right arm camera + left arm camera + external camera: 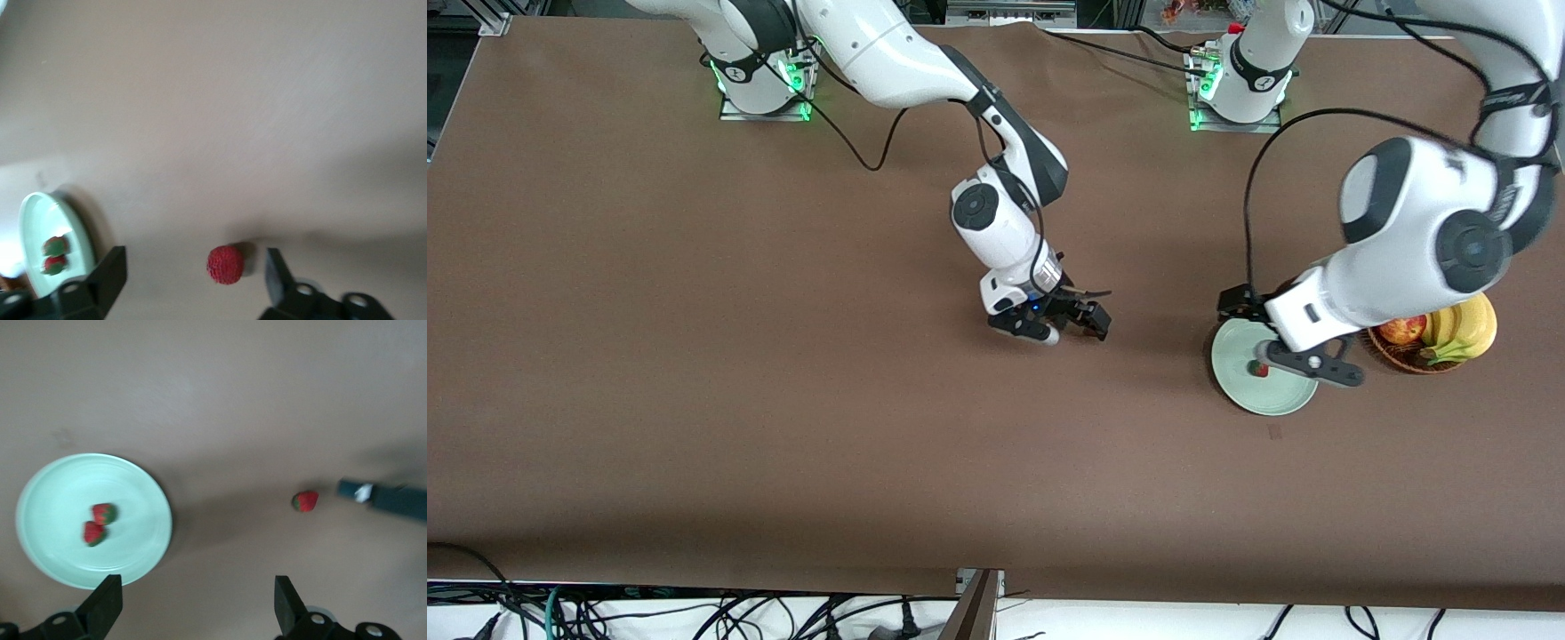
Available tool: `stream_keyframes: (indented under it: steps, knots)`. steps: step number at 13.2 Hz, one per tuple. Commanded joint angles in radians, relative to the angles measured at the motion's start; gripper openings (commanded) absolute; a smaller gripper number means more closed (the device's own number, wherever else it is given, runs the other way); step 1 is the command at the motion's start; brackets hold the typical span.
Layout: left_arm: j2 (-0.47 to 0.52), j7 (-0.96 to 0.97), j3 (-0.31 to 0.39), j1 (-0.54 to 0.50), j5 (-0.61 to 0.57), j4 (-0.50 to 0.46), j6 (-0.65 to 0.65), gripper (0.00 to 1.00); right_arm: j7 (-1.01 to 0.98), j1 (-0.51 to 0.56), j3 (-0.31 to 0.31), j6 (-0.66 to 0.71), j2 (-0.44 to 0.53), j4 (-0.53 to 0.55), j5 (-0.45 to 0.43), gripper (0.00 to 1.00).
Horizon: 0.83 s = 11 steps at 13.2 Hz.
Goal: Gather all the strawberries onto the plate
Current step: 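Grasp the strawberry with the left gripper while the right gripper returns to rest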
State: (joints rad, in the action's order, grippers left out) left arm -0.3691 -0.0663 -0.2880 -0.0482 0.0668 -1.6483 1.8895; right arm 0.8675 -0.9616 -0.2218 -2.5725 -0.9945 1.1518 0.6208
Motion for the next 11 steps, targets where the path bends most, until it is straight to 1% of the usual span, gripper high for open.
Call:
stream_keyframes:
  steps: [1,3,5,6,9,11]
  knots:
    - [-0.046,-0.007,-0.017,0.049,0.021,-0.022,0.071,1.00,-0.118,0.047,-0.076,0.266,0.117,0.022,-0.018,1.00]
    - [-0.112,-0.007,-0.057,0.085,0.018,-0.044,0.161,1.00,-0.278,0.070,-0.155,0.468,0.175,0.029,-0.018,1.00]
    - [-0.197,-0.018,-0.078,0.091,0.016,-0.050,0.273,1.00,-0.417,0.072,-0.287,0.665,0.203,0.029,-0.018,1.00]
    - [-0.218,-0.035,-0.098,0.096,0.007,-0.066,0.314,1.00,-0.508,0.072,-0.345,0.755,0.206,0.029,-0.016,1.00]
    - [-0.267,-0.040,-0.105,0.139,-0.010,-0.117,0.488,1.00,-0.740,0.073,-0.493,0.954,0.218,0.029,-0.016,1.00]
    - [-0.307,-0.040,-0.106,0.145,-0.123,-0.122,0.561,1.00,-0.868,0.075,-0.582,1.047,0.218,0.029,-0.016,1.00]
